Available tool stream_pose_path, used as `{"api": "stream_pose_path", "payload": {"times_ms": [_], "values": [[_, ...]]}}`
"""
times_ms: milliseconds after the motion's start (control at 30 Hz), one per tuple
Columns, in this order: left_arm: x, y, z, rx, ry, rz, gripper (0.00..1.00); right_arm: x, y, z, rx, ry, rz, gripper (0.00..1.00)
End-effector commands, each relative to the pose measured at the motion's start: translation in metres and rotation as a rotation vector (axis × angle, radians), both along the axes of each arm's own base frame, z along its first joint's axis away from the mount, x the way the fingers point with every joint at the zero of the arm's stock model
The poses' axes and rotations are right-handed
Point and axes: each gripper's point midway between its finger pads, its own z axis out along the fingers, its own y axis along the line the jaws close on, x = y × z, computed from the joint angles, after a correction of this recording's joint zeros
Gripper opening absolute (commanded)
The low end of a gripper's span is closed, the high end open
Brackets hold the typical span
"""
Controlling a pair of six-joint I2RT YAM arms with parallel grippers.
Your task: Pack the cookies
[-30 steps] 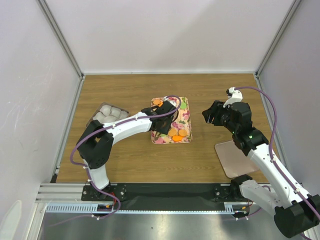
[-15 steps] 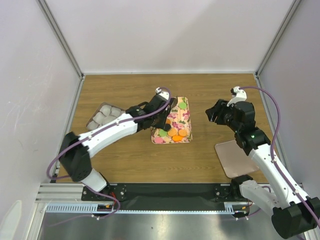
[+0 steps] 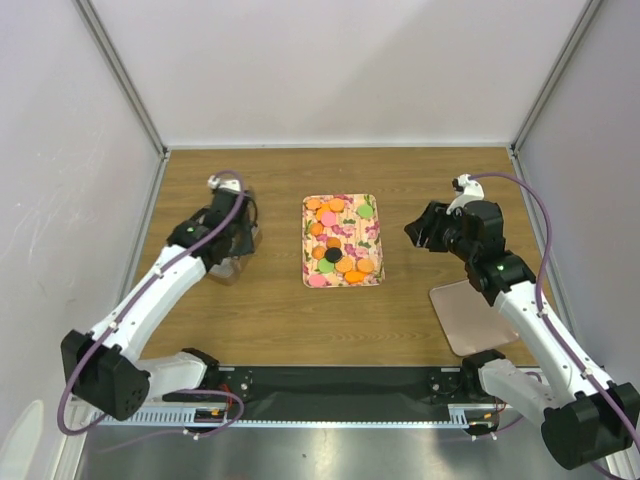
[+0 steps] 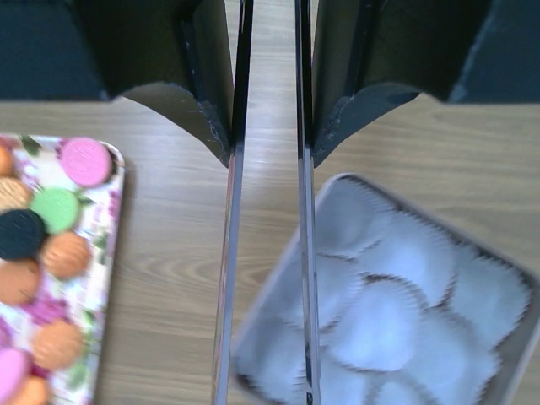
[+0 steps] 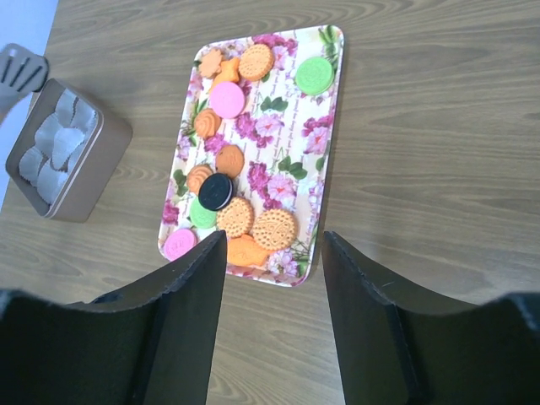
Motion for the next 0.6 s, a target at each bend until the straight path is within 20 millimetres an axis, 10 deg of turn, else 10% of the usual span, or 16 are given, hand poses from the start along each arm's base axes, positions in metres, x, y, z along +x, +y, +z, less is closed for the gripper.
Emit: {"api": "stream_pose_path", "payload": {"times_ms": [0, 567], "values": [[0.000, 0.030, 0.006, -0.023, -0.014, 0.091, 0.38, 0.003, 0.007, 0.014, 0.017, -0.039, 0.039, 0.54], [0.018, 0.091, -0.028, -0.030, 0.085, 0.237, 0.38, 0.002, 0.009, 0.013, 0.024, -0.034, 0.052, 0.54]]}}
